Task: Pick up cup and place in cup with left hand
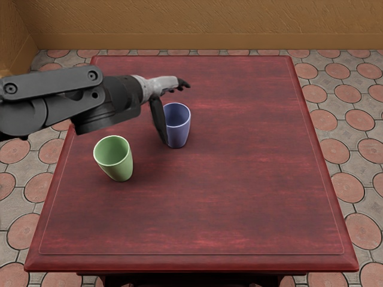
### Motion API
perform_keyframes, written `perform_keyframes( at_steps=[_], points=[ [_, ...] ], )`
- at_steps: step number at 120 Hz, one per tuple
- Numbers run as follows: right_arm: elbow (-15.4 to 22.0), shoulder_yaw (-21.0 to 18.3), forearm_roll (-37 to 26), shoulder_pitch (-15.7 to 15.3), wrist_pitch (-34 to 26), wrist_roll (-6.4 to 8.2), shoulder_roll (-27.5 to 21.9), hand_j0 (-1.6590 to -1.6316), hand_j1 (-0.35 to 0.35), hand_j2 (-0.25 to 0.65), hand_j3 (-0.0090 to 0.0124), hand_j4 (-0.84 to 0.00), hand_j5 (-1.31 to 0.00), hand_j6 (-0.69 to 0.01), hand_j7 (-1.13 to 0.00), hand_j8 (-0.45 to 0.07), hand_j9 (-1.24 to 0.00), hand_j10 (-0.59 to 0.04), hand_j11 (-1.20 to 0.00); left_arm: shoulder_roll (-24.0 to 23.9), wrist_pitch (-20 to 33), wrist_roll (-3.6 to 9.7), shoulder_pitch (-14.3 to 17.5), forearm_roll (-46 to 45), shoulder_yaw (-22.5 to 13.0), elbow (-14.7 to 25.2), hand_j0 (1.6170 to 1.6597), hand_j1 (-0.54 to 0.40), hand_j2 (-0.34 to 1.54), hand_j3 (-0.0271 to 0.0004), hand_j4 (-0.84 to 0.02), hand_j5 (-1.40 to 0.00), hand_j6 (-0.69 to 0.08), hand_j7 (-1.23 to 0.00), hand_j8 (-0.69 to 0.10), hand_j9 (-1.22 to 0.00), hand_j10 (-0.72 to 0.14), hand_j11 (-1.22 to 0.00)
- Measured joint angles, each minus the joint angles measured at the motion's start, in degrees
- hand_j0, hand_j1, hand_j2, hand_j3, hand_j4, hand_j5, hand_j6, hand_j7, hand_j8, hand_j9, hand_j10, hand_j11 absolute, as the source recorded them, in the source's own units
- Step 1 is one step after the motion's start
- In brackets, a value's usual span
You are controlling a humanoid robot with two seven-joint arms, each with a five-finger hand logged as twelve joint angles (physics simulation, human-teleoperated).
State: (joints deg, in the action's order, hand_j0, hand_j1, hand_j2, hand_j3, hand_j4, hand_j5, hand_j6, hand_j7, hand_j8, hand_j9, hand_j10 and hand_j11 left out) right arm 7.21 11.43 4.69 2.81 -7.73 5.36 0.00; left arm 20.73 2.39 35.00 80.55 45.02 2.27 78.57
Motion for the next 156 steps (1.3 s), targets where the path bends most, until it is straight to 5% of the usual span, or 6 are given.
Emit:
perform_keyframes(
  at_steps=[74, 156],
  points=[
    [0.00, 0.00, 0.01, 0.00, 0.01, 0.00, 0.00, -1.6581, -0.349, 0.000, 0.0000, -0.001, 0.00, -0.001, 0.00, -0.001, 0.00, 0.000, 0.00, -5.20, -0.25, 0.00, -0.39, 0.40, -1.18, -7.22, 1.6581, 0.092, 0.04, 0.0000, -0.217, -0.28, -0.218, -0.28, -0.218, -0.28, -0.217, -0.28],
    [0.00, 0.00, 0.01, 0.00, 0.00, 0.00, 0.00, -1.6581, -0.349, 0.000, 0.0000, -0.001, 0.00, -0.001, 0.00, -0.001, 0.00, 0.000, 0.00, -6.33, -0.61, 0.00, -0.48, 0.54, -2.67, -7.83, 1.6580, -0.088, 0.08, 0.0000, -0.383, -0.47, -0.373, -0.47, -0.316, -0.48, -0.376, -0.48]
  ],
)
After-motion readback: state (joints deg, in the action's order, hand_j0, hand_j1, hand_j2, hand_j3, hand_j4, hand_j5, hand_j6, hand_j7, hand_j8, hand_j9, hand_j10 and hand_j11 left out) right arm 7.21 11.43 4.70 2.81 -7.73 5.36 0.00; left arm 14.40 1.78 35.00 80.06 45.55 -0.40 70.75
